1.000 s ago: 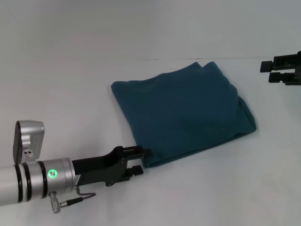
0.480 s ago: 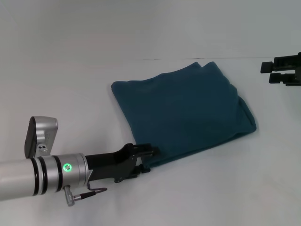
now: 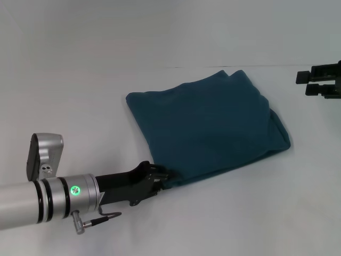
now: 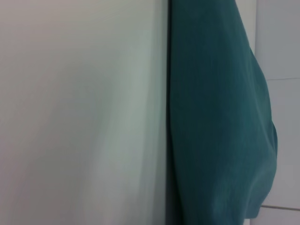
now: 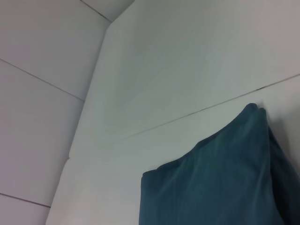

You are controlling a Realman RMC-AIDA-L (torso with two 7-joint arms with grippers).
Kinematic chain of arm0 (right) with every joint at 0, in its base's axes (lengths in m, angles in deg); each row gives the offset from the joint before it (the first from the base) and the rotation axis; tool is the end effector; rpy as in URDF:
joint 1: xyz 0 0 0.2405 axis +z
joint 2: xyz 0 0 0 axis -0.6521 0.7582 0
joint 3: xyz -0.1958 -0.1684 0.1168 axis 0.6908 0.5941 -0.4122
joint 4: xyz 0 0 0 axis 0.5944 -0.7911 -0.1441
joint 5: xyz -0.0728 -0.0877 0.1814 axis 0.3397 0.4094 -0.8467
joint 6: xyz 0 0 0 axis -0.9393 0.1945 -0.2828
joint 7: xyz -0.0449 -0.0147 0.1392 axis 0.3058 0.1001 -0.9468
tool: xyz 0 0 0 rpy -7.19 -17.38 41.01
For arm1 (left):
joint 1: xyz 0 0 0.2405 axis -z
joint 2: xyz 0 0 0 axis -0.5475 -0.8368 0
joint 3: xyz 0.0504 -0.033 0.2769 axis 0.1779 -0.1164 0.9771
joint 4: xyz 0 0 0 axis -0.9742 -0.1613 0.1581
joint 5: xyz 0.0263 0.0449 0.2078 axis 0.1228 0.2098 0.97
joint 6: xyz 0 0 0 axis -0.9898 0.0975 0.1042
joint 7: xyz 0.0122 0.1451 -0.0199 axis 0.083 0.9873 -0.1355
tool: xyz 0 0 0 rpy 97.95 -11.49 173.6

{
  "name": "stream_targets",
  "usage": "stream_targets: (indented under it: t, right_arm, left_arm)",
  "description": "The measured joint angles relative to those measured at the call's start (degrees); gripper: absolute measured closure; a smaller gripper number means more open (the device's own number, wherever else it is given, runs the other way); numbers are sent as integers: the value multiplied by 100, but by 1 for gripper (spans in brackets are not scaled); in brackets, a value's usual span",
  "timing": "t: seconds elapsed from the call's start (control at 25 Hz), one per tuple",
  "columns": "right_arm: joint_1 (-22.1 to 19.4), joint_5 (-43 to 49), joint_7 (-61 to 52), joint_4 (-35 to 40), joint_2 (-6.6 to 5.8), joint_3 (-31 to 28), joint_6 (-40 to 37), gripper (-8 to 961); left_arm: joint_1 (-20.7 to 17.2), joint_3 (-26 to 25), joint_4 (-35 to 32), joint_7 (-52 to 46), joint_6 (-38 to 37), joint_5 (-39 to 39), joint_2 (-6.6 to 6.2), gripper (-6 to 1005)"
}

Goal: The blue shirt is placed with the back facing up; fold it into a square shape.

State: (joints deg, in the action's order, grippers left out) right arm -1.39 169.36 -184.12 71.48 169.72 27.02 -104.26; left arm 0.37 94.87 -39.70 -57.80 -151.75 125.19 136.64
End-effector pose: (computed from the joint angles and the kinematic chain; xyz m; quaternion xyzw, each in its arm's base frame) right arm 0.2879 0.4239 0.1047 -0.7347 0.6269 0.2235 0.1317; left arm -0.2856 0.3400 -0.1189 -0.5956 -0.7643 -0.2469 0.0097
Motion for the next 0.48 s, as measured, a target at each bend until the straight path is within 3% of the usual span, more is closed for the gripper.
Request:
stream_targets:
  t: [0.32, 0.48]
  right_arm:
    - [-2, -7, 0, -8, 0, 0, -10, 384]
    - [-2, -7, 0, -21, 0, 0, -8, 384]
  left_arm:
    - [0, 8, 1, 66, -45, -3, 0, 841]
    - [-89, -3, -54, 133, -159, -3, -27, 943]
